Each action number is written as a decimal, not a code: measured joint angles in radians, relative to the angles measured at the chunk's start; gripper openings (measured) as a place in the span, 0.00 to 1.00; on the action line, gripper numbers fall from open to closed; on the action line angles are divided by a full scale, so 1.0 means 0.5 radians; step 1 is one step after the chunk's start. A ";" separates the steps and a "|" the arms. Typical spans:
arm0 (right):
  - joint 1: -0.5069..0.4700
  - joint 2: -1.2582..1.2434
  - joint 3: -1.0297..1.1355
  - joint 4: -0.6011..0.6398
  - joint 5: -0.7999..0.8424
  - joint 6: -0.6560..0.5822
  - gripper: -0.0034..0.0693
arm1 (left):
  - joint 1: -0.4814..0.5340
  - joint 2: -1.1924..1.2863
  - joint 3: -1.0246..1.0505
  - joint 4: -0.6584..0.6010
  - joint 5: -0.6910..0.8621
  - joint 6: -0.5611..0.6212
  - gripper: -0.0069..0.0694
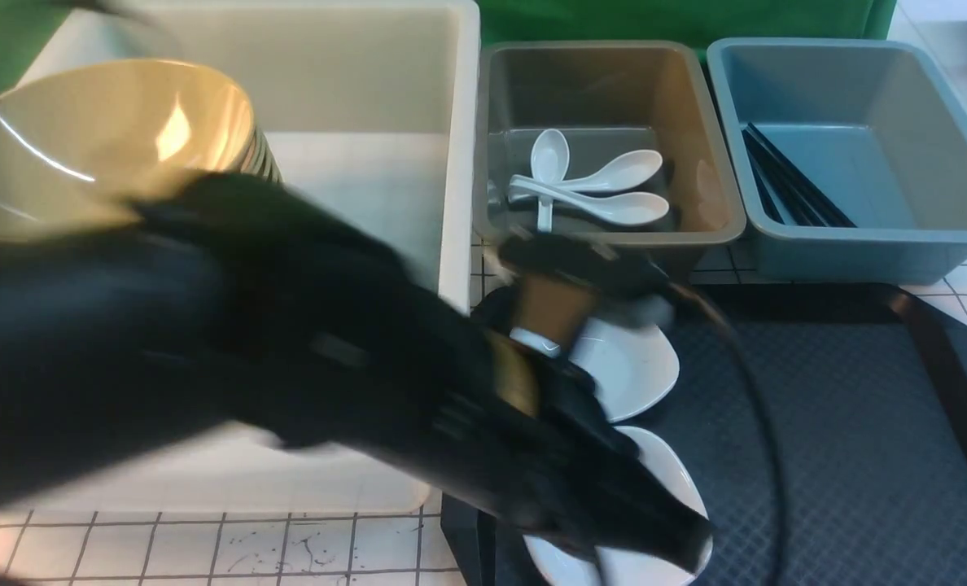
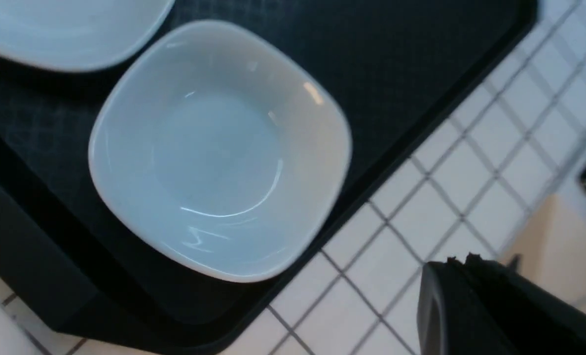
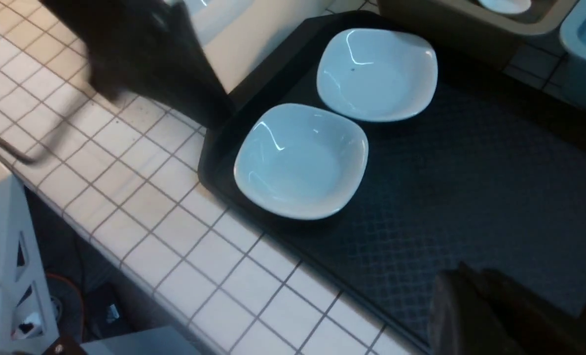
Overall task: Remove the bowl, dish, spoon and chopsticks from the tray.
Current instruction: Use the left arm to grab the plate
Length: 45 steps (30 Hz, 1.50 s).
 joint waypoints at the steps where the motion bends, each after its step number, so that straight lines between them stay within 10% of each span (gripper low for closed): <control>1: 0.000 0.000 0.002 0.016 0.000 -0.018 0.10 | -0.056 0.059 -0.025 0.069 -0.011 -0.081 0.09; 9: 0.000 -0.014 0.002 0.081 0.000 -0.127 0.11 | -0.259 0.518 -0.230 0.432 -0.060 -0.393 0.12; 24: 0.000 -0.137 0.002 0.101 0.000 -0.208 0.11 | -0.259 0.908 -0.321 0.727 -0.297 -0.423 0.73; 31: 0.000 -0.137 0.002 0.101 0.000 -0.214 0.11 | -0.261 0.976 -0.333 0.846 -0.301 -0.421 0.66; 37: 0.000 -0.137 0.002 0.101 0.000 -0.214 0.11 | -0.286 0.958 -0.381 0.850 -0.146 -0.499 0.30; 45: 0.000 -0.137 0.002 0.101 0.000 -0.215 0.11 | -0.418 0.698 -0.547 0.705 0.110 -0.536 0.11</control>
